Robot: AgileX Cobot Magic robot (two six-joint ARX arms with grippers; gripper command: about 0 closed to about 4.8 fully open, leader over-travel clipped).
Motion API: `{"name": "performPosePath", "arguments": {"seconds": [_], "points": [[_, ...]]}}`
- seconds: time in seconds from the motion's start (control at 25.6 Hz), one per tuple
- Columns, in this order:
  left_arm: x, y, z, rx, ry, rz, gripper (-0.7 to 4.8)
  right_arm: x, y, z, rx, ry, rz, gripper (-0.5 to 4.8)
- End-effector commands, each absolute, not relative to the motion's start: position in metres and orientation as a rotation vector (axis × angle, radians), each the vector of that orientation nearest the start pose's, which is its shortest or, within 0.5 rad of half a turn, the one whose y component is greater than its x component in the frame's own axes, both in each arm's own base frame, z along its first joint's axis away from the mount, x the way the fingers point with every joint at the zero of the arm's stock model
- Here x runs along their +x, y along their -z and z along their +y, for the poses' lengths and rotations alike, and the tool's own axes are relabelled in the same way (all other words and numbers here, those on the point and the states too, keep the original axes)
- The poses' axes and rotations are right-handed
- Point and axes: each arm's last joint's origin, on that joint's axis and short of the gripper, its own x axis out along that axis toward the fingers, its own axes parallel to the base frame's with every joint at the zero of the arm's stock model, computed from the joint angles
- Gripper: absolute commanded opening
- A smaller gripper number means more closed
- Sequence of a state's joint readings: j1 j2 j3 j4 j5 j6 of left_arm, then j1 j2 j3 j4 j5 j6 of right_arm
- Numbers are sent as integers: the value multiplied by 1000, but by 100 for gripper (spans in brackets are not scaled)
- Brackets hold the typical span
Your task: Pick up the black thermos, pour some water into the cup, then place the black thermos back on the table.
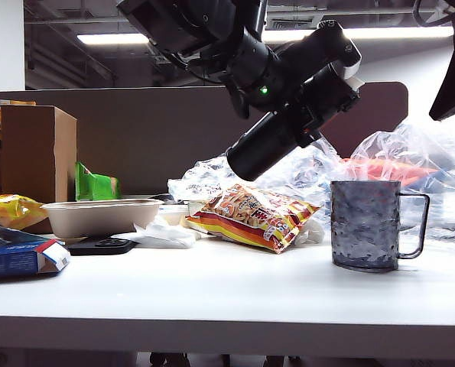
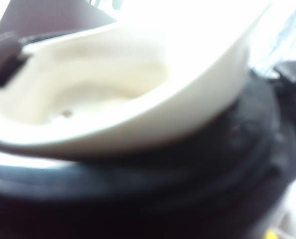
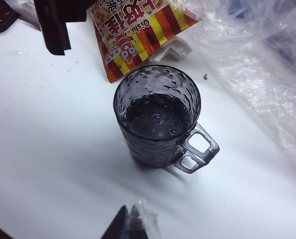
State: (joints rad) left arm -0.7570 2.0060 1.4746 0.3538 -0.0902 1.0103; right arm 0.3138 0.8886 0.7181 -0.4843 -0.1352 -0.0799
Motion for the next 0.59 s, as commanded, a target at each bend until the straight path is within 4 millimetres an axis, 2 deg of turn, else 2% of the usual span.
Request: {"name": "performPosePath", "arguments": {"seconds": [0.04, 0.16, 0.43, 0.59], "points": [[340, -270, -321, 880, 699, -222, -5, 172, -271, 61, -127, -486, 608, -2], [337, -269, -324, 723, 752, -172, -5, 170, -275, 61, -119, -503, 580, -2], [332, -269, -328, 371, 747, -16, -5, 159, -286, 57, -112, -500, 503, -2], [330, -269, -330, 274, 752, 17, -5, 153, -291, 55, -111, -498, 469, -2]]}}
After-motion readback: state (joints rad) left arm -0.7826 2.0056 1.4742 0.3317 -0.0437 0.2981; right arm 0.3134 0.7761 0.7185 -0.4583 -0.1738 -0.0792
